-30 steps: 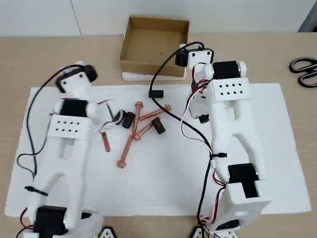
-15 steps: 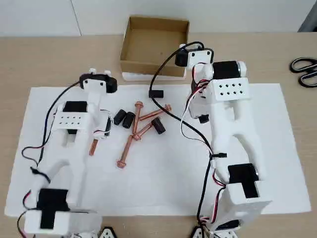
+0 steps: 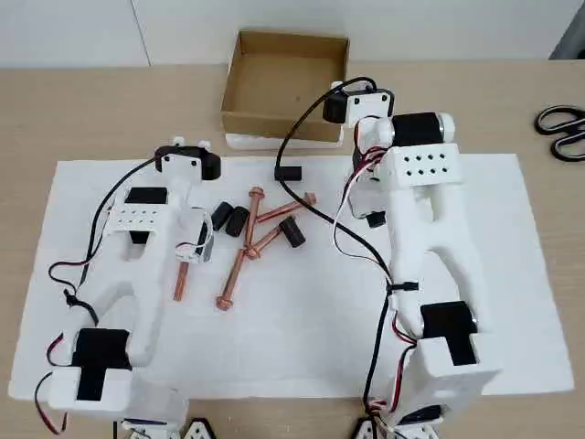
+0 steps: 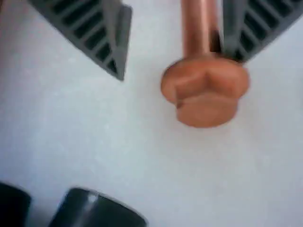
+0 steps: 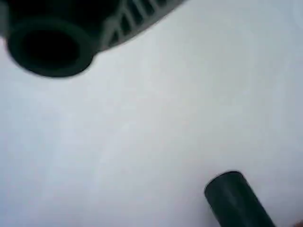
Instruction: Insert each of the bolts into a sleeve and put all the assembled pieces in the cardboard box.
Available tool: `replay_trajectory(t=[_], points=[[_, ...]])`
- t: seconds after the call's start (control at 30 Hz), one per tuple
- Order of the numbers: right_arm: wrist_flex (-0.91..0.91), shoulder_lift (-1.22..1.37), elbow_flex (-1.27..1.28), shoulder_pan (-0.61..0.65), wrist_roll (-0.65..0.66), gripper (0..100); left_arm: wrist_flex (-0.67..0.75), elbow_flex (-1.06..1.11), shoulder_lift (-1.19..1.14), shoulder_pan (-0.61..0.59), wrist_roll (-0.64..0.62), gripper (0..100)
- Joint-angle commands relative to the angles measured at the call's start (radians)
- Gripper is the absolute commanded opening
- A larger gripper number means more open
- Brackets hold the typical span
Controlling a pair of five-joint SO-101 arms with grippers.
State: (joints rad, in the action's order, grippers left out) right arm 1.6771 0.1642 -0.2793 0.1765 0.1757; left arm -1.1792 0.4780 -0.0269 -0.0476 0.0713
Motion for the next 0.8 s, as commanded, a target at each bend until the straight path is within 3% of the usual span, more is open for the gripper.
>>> replay_trajectory(t=[0.0,0.77], points=[[-0.001,-0.065,-0.009,-0.012,-0.012,0.9,0.015,-0.035,0.005,0.006,0.008,13],[0.002,-0.065,-0.009,-0.012,-0.012,0.9,0.104,0.053,0.003,-0.002,0.002,13]])
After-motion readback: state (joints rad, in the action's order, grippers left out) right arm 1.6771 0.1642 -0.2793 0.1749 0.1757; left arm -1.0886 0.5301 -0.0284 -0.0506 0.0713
